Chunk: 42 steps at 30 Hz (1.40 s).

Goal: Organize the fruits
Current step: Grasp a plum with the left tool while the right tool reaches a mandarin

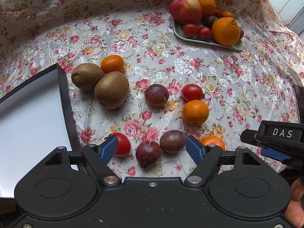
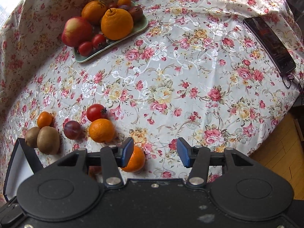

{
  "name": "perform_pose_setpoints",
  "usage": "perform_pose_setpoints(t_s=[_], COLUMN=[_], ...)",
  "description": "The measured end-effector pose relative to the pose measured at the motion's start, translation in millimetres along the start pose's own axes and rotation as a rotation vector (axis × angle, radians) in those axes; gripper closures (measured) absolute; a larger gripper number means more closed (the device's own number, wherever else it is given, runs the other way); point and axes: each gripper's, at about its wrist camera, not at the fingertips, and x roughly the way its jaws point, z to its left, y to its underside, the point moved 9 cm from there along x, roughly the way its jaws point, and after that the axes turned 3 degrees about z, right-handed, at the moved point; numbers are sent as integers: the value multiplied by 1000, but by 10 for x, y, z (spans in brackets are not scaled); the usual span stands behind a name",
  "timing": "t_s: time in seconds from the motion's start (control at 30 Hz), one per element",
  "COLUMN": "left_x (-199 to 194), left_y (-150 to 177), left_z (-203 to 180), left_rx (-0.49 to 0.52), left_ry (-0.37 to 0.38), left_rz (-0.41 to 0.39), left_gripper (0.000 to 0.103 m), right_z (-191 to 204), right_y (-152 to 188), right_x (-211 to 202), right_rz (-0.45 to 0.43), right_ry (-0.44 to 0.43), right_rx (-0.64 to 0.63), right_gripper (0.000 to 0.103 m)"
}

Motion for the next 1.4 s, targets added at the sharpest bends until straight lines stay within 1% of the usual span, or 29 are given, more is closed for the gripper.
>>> perform_pose_setpoints(t_s=[0.17, 0.37, 0.53, 0.6, 0.73, 0.8, 0.87, 0.97, 1.03, 1.1, 1.23, 1.4], left_x=[133, 273, 401, 427, 490, 519, 557, 617, 619, 597, 583, 495], left_y=[3, -16, 21, 18, 6, 4, 10, 34, 31, 18, 3, -35], left_z=[-93, -199, -286, -305, -343, -355, -375, -405, -418, -431, -435, -391], left_rx=[6, 29, 39, 49, 48, 47, 42, 31, 28, 39, 28, 21], left_ry=[-7, -31, -44, -66, -79, -83, -73, -54, -53, -60, -18, -12], left_rz=[18, 28, 55, 48, 51, 55, 66, 92, 82, 62, 55, 33], left_gripper=[27, 28, 28, 28, 28, 31, 32, 44, 44, 53, 53, 53], right_z=[-78, -95, -126, -145, -183, -192, -195, -200, -206, -213, -217, -179], right_y=[-19, 5, 3, -3, -13, -15, -15, -14, -18, -23, -35, -11], right_x=[-36, -51, -79, -85, -96, -99, -102, -106, -112, -122, -141, -139], right_rz=[6, 14, 4, 4, 2, 0, -1, -3, -7, -17, -42, -46], right_ry=[-19, -30, -31, -32, -37, -36, -38, -40, -40, -40, -36, -39], right_rx=[27, 23, 20, 25, 38, 40, 40, 43, 48, 55, 61, 57], right_gripper=[49, 49, 49, 49, 49, 49, 49, 49, 49, 49, 49, 49])
